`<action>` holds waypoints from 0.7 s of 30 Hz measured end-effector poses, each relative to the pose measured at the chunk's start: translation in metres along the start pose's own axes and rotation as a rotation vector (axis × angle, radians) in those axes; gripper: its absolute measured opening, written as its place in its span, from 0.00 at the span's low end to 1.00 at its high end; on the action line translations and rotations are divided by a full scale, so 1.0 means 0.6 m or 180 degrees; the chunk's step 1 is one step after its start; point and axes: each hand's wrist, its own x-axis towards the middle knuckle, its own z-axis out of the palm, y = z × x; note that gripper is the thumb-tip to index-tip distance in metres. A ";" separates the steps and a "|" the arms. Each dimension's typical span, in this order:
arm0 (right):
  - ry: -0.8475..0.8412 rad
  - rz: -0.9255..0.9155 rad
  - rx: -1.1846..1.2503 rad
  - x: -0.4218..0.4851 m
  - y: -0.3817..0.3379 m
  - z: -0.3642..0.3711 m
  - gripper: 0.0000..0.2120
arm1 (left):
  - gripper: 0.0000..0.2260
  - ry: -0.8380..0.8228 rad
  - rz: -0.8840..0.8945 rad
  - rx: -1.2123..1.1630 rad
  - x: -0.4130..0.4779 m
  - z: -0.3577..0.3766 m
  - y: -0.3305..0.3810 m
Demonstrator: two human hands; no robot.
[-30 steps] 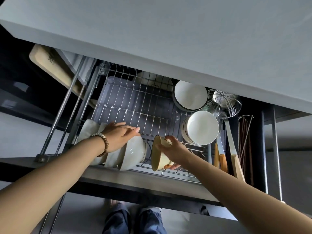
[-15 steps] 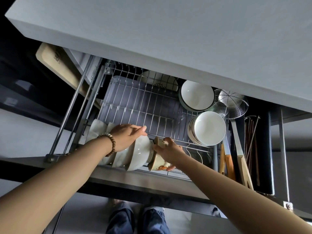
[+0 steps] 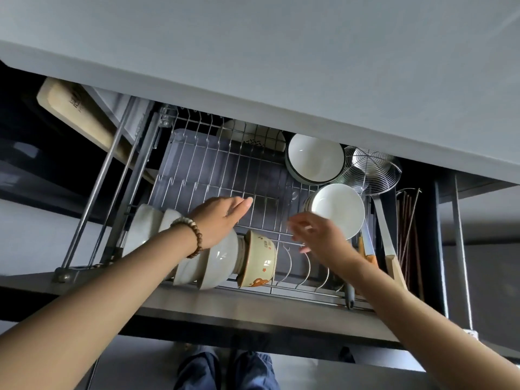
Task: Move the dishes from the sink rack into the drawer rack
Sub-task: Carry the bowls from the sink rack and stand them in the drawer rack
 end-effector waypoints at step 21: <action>0.1083 0.0427 -0.0653 0.042 0.152 -0.118 0.23 | 0.22 0.0075 -0.0331 -0.0945 0.118 0.176 0.161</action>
